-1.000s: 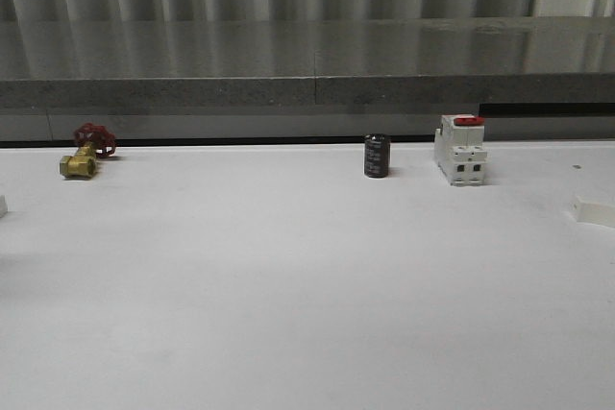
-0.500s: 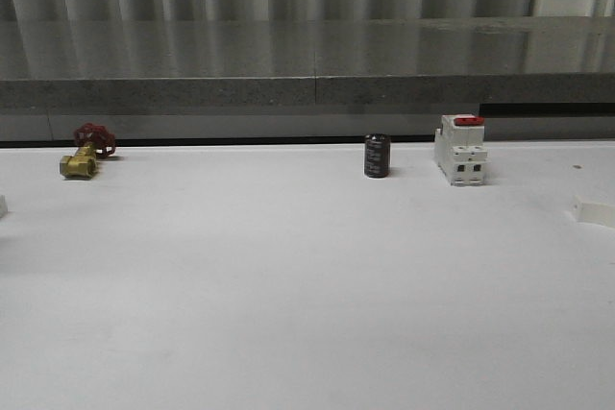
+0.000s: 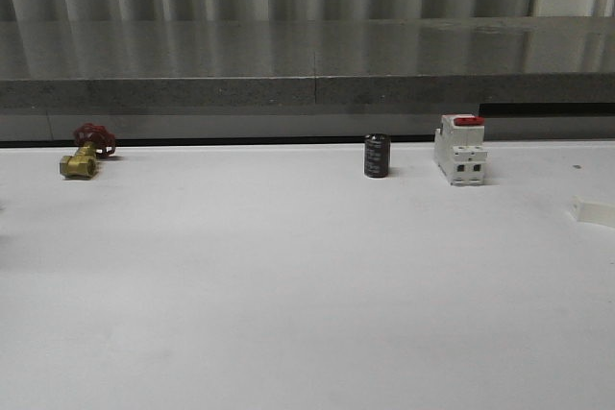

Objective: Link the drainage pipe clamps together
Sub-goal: 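Grasp the white clamp half by its end with the left gripper, then carry the clamp half toward the table center and release it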

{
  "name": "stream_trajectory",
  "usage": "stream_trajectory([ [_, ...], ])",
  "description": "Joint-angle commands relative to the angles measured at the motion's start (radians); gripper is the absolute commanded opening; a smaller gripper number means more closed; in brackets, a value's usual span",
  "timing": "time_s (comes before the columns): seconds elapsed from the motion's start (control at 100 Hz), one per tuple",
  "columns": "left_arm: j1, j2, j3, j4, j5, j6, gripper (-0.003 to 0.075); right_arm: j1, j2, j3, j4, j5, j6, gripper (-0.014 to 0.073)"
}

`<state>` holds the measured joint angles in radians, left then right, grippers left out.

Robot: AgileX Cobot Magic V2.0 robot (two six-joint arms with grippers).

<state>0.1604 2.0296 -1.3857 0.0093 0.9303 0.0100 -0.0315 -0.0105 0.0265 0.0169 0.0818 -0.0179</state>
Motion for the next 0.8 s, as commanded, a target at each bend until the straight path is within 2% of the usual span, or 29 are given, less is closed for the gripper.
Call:
stream_trajectory([
  [0.0,0.002,-0.050,-0.028,0.000,0.002,-0.003,0.0071,-0.006,-0.019,-0.016,0.001,-0.075,-0.007,-0.0066],
  [0.13,0.002,-0.052,-0.028,0.000,-0.009,-0.003,-0.0010,-0.006,-0.019,-0.016,0.001,-0.075,-0.007,-0.0066],
  [0.36,-0.058,-0.115,-0.028,-0.009,-0.009,-0.010,-0.0016,-0.006,-0.019,-0.016,0.001,-0.075,-0.007,-0.0066],
  [0.79,-0.345,-0.149,-0.028,-0.035,-0.007,-0.158,-0.0016,-0.006,-0.019,-0.016,0.001,-0.075,-0.007,-0.0066],
])
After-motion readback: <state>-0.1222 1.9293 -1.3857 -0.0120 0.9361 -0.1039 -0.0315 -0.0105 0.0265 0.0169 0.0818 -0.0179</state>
